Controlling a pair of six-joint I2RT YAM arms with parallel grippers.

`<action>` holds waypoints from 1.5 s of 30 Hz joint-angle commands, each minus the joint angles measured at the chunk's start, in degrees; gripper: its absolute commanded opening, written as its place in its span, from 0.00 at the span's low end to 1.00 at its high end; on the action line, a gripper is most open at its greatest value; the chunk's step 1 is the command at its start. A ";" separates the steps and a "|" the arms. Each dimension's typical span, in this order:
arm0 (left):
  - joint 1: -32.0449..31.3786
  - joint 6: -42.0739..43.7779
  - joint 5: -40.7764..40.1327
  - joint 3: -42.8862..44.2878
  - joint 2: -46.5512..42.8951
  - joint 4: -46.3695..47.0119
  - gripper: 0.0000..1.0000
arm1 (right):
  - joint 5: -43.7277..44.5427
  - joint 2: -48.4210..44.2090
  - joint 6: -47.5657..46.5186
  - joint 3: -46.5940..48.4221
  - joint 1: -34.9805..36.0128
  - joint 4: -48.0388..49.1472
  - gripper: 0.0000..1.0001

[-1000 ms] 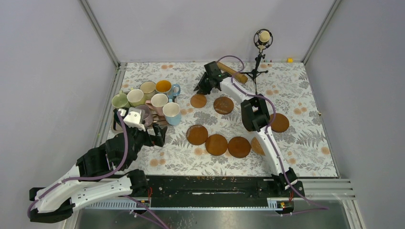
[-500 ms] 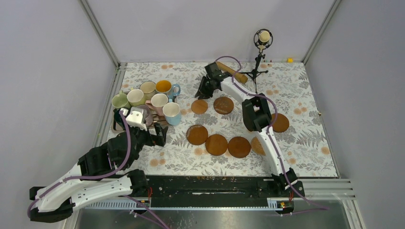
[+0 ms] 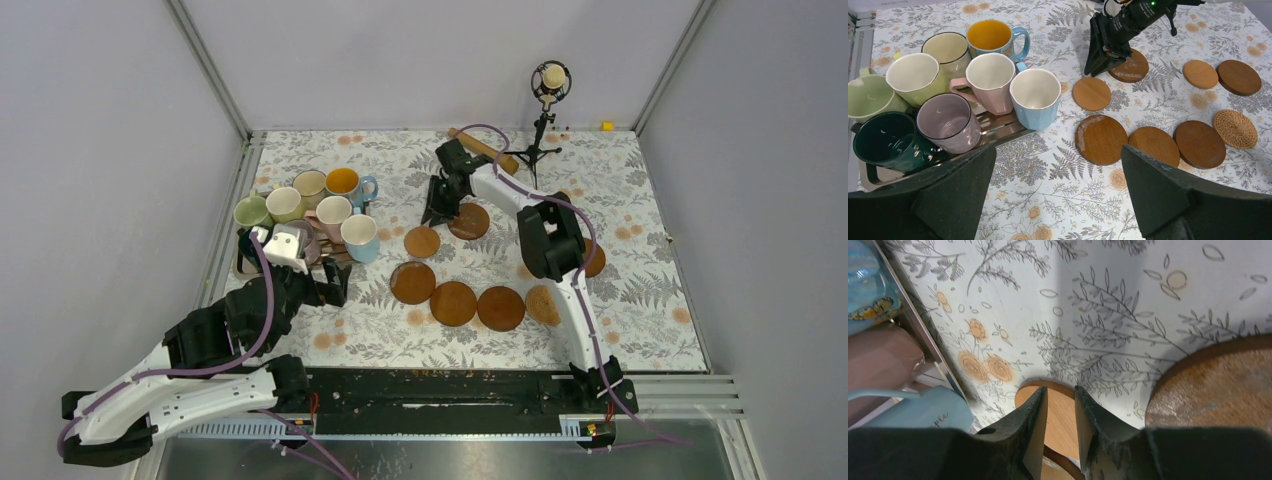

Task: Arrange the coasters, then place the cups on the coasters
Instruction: Move the coaster to the center of the board.

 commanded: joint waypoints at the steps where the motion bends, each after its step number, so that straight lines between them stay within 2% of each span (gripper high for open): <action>1: 0.13 0.57 -1.76 -0.31 -0.22 2.40 0.98 | 0.60 -6.21 -1.78 -2.14 0.64 0.46 0.34; 16: 0.13 0.68 -1.35 -0.31 0.09 2.48 0.98 | -1.85 0.84 1.34 4.78 1.32 0.32 0.35; 25: 0.14 0.74 -1.23 -0.22 0.52 2.43 0.98 | -1.70 1.87 -0.47 4.69 2.40 -1.66 0.35; 37: 0.13 0.74 -1.35 -0.22 0.73 2.44 0.98 | 0.79 -6.94 -3.05 -9.39 2.40 2.84 0.35; 41: 0.13 0.73 -1.33 -0.22 0.90 2.47 0.98 | 1.95 -8.83 -2.70 -11.09 2.41 3.69 0.35; 45: 0.13 0.72 -1.40 -0.32 0.76 2.37 0.98 | 3.54 -11.11 -1.91 -11.97 2.42 4.80 0.42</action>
